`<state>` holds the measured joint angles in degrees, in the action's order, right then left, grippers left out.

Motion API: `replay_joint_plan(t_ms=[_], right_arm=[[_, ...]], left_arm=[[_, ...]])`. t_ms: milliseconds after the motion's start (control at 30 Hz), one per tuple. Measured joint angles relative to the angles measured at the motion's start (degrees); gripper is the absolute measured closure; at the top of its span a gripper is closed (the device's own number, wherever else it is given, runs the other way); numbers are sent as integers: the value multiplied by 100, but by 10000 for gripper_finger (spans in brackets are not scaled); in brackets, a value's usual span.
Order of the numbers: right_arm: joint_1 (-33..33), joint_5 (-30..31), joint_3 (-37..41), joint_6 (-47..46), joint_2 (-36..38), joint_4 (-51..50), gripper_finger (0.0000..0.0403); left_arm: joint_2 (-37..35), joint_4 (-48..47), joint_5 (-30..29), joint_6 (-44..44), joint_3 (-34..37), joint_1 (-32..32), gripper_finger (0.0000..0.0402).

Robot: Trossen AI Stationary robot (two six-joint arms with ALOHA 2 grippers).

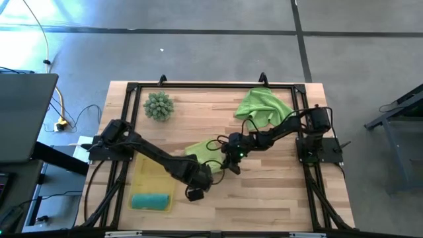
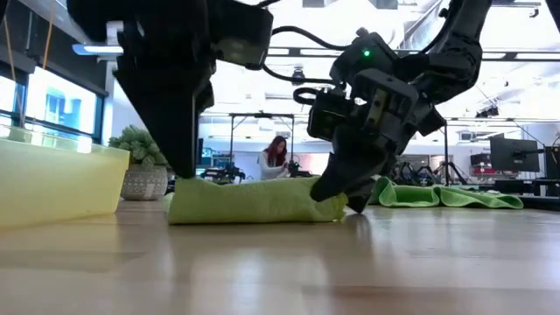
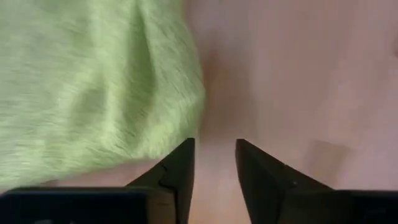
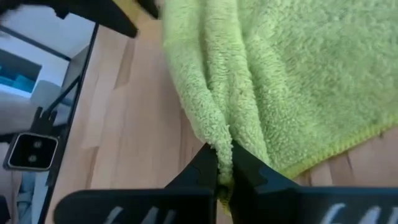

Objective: Roll microfiber towels into tight, uniform cylinder then place into a basket
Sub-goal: Roll the light green towel

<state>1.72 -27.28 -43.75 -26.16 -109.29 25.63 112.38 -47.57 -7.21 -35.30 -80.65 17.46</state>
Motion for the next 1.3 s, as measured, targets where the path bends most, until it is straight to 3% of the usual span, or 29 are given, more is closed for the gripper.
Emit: replay_joint_plan(t_ms=[133, 300, 533, 700, 900, 1200, 1300], right_arm=[[0, 19, -2, -34, -120, 32, 400], [0, 15, -81, -39, -136, -22, 400], [4, -12, -352, 116, -165, -231, 400], [4, -24, -431, 298, -169, -456, 400], [16, -20, -431, 375, -166, -499, 400], [15, -22, -431, 773, -166, -576, 392], [-15, -40, -428, 1075, -152, -667, 368]], left_arm=[[0, -15, -1017, -6, 47, 149, 260], [6, -17, -1553, 42, 48, 257, 225], [282, 93, -1514, -66, 211, 248, 199], [345, -232, -1801, -589, 211, 196, 200], [381, -214, -1624, -712, 211, 80, 245], [457, -109, -469, -631, 204, 8, 385], [455, -108, -363, -703, 200, -56, 393]])
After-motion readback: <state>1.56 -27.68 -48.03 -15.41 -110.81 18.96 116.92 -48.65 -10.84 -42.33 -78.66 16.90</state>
